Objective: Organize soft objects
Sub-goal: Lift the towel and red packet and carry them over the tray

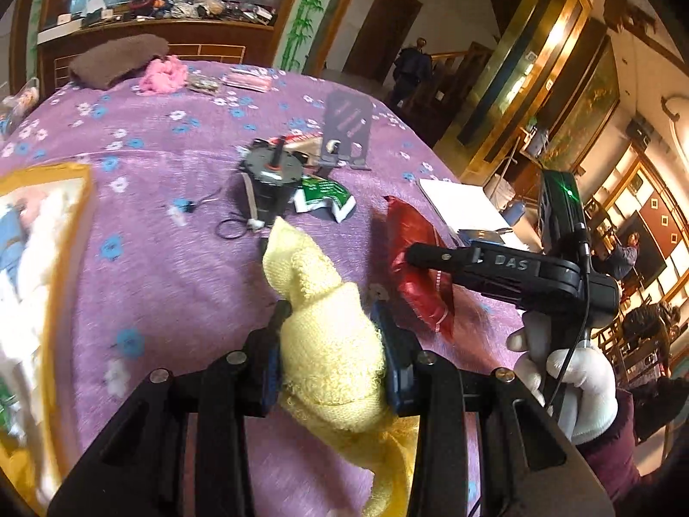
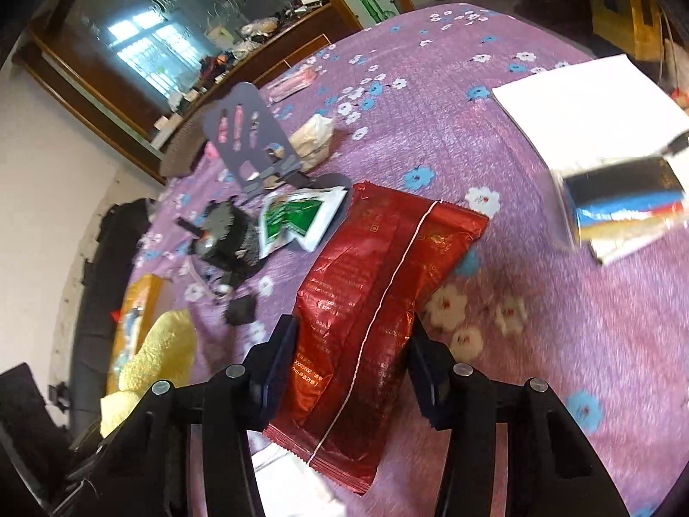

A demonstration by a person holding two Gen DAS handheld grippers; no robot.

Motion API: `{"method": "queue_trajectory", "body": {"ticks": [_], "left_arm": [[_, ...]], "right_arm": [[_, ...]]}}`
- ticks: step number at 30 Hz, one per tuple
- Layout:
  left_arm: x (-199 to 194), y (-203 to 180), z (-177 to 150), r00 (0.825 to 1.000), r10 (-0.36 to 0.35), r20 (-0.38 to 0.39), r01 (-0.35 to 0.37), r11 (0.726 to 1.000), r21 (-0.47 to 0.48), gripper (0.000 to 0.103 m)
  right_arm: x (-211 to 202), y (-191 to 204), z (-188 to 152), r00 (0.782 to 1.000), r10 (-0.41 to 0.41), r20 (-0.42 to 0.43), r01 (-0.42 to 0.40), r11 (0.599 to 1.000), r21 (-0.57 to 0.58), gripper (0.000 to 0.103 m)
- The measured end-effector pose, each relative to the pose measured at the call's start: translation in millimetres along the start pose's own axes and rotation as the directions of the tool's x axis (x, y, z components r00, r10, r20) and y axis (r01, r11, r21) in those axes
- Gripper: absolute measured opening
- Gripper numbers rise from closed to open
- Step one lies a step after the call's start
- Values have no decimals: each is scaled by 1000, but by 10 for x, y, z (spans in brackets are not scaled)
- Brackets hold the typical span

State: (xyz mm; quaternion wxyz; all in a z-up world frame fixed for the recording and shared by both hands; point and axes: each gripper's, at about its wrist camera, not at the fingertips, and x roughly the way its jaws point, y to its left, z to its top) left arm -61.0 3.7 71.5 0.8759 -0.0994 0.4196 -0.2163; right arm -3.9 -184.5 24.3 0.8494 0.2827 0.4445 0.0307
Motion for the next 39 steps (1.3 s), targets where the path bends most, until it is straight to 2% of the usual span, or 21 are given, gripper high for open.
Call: {"method": "queue_trajectory", "body": {"ticks": [8,15,21,27,33,37,39], "left_arm": [[-531,550,-94,993,106,53,-101,991,-89,34],[-1078,1235,23,960,258,109,-239,957,-166,34],[-1296,1664,108,931,339,134,-309,929,-206,35],[-1176,2101,182,921,375,104,-343,908,-239,35],[-976,2359,206,926,373,49,-353,907,-230,35],[-840,2455,185,919,395,11,-385,901,-199,35],[-776,2489,152,907,421,-6,-415,892,-179,35]], "right_arm": [[-160,445,-95,995,98,-19,-99,991,-86,48],[-47,1067,-98,977,196,-78,-207,963,-175,48],[242,1528,-40,955,256,-150,-285,933,-221,48],[684,2010,24,948,243,-208,-295,914,-279,49],[1242,2486,47,943,191,-271,-278,900,-335,49],[1549,2809,-31,948,131,-290,-243,887,-392,49],[1686,2916,-74,952,99,-289,-218,882,-419,49]]}}
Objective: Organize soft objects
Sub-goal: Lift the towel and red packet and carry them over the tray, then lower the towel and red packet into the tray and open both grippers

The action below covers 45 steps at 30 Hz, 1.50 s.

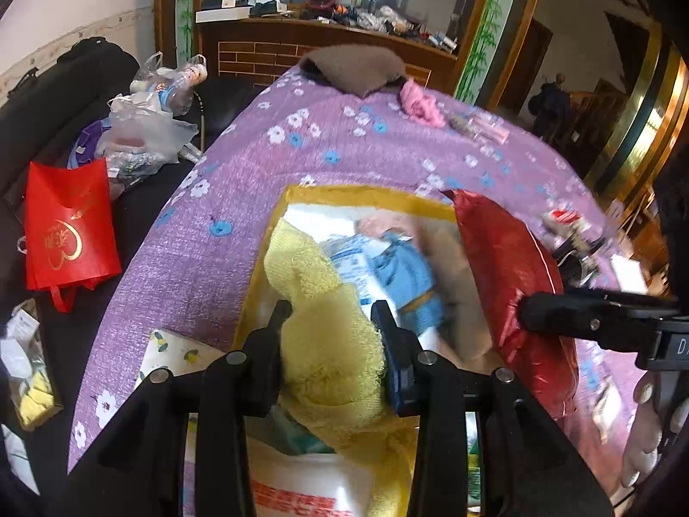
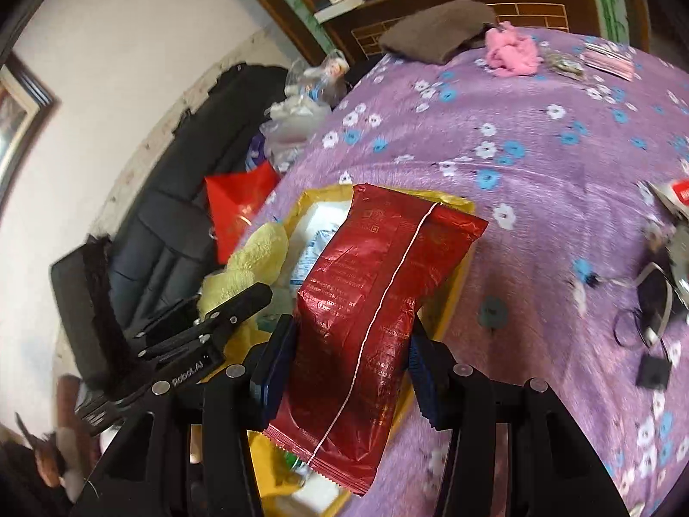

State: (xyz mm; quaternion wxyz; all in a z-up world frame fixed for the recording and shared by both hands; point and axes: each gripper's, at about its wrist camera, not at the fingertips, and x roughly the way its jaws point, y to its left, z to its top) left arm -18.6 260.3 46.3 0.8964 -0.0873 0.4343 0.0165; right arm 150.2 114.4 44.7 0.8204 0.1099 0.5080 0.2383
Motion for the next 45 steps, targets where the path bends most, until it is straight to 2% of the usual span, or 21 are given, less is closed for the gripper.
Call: {"method": "queue_trajectory", "body": {"ticks": [5,10,14,15,18,28,37,38,40,45], "left_arm": [[84,-20,-75,999,52,-2,-52,998,25,35],[36,-91,-108,994,102,30,-103,994,36,37],[-29,-133,-123,990,133,49,-135,990,36,39],[-55,-143,-130,988,141,56,-144,989,39,39],[-130,-166,-146,985,158,76,-162,986,43,40],[-414,-235,-175,979,155,135,-160,987,31,40],[-693,-487,-262,969,161,188,-174,983,55,41],[-727,-528,-275,968,161,194,-176,983,60,42],[-786,-616,-298,963,166,212,-184,981,66,56],[-979,-879,-388,939,188,288,-219,973,79,58]], "right_arm": [[311,156,69,999,-51,-6,50,998,-31,50],[384,349,11,993,-115,12,115,989,-95,52],[471,443,-43,990,-141,16,142,984,-103,63],[464,464,-59,990,-143,20,144,984,-105,68],[469,517,-76,991,-129,31,132,985,-114,75],[1,610,-248,983,-71,167,92,988,-122,81],[-414,335,-593,976,-58,211,79,992,-95,82],[-471,292,-648,975,-58,213,79,993,-90,82],[-579,203,-754,974,-60,219,79,994,-77,82],[-885,-16,-984,968,-73,240,87,995,-49,82]]}}
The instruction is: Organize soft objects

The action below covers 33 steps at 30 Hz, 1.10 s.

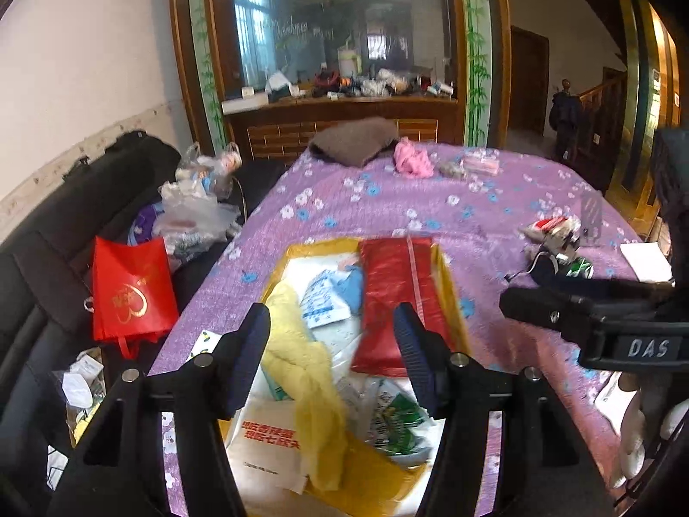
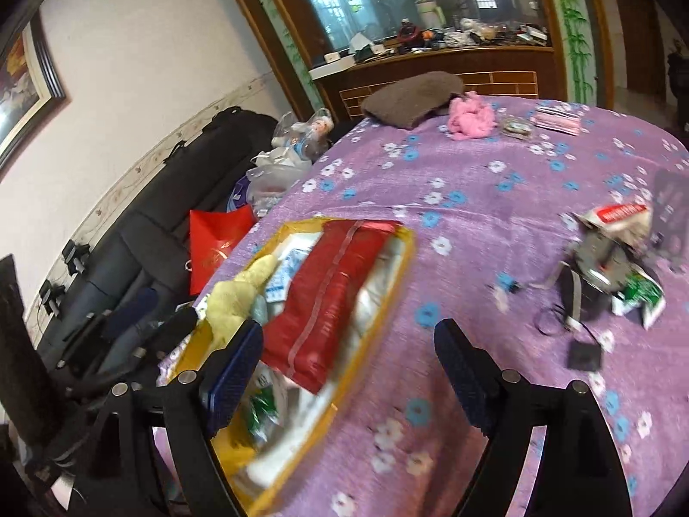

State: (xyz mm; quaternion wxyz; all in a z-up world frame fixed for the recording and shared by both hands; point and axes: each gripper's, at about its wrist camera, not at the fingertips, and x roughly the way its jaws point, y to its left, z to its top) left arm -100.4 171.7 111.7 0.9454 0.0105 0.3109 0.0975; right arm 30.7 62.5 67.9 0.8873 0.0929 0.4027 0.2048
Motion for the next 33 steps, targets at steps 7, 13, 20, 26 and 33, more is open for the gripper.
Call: {"method": "queue_trajectory", "body": {"ticks": [7,13,20,26,33], "left_arm": [[-697,-345,-100,932,107,347,-101,994,-34,103],[-449,-616,-9,969,47,241,-44,999,-16,103],[-407,-785,-19,982,53,179,-46,998,-41,103],[-296,-872,-100,991,70,118,-66,997,-36,103],[-159,-833,-156,998,23,52,-20,998,-58,103]], "right_arm": [[-384,-208,-305,997,-60,46,61,998,-33,83],[-582,-57,-595,989,-124,81,136,977,-165,84],[-675,-53,-790,982,-156,103,175,962,-209,87],[-671,-146,-811,983,-163,83,176,965,-195,87],[-558,-156,-762,985,-164,61,173,964,-200,87]]}}
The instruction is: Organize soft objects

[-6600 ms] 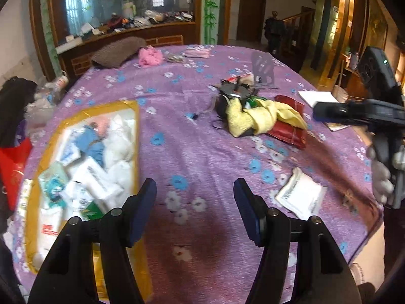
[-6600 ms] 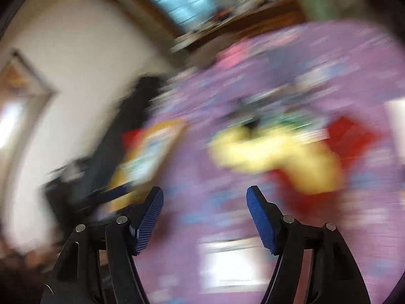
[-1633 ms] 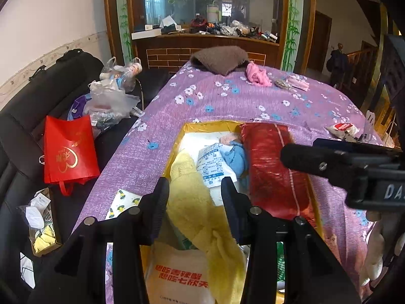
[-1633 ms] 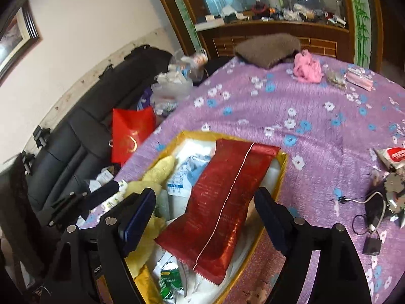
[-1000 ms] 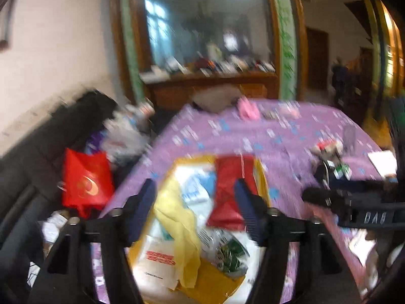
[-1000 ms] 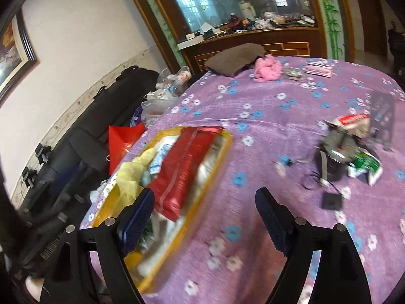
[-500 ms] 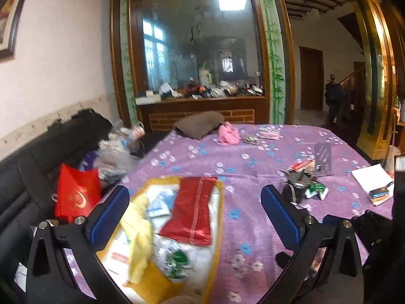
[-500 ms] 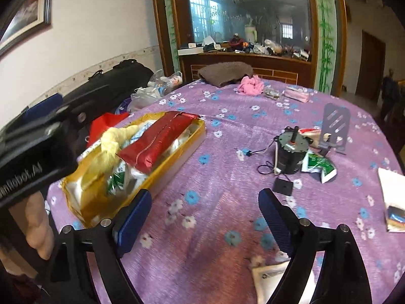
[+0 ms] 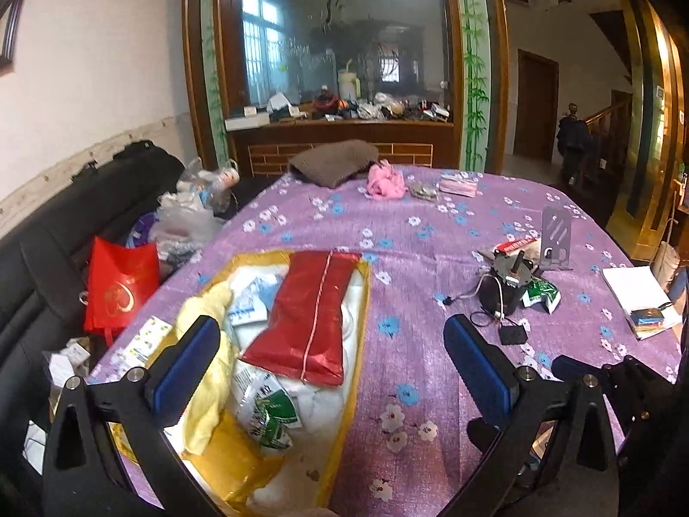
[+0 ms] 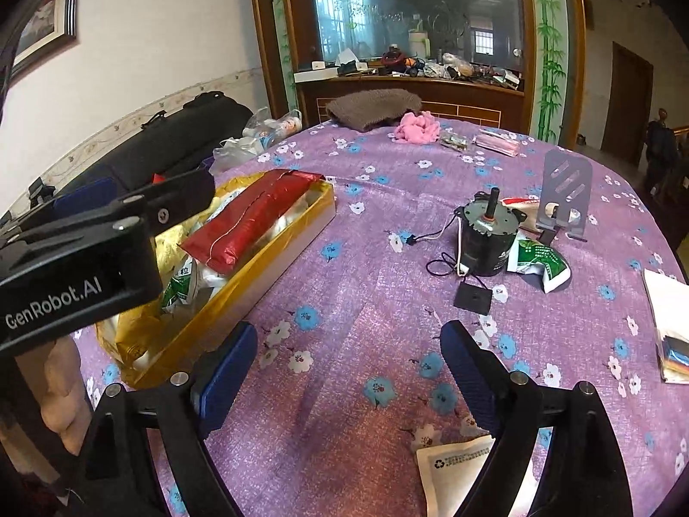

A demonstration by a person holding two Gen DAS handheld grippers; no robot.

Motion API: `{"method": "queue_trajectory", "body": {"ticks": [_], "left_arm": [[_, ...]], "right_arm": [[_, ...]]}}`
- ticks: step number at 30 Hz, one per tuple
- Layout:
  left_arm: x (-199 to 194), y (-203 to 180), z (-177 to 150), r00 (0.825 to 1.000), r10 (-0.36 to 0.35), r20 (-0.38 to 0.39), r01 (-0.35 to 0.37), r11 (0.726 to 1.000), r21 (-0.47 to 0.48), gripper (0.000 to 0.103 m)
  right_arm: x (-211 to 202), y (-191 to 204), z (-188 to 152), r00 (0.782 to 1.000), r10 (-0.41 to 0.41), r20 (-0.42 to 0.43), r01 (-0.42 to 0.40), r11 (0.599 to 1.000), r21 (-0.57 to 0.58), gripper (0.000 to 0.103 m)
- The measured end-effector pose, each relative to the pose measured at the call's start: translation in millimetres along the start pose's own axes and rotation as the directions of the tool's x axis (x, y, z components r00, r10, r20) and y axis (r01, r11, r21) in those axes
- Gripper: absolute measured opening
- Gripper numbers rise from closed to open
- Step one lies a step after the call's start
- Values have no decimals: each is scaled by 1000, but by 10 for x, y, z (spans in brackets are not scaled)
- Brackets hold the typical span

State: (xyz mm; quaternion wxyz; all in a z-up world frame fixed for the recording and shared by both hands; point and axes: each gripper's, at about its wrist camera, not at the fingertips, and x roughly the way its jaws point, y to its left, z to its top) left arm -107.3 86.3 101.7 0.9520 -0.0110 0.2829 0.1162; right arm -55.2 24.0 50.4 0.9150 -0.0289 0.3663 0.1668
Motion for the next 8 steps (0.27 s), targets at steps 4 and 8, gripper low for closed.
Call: {"method": "queue_trajectory", "body": {"ticks": [4,8], "left_arm": [[29,4,-39,1000,23,-8,-23,1000,11,103],[48,31,-48,999,31,-20,-31,1000,7,103]], "right_arm": [[48,-30,11,1000,5,-12,-5,1000,14,87],[61,-91,31,1000,0,-13,0,1000,24,87]]}}
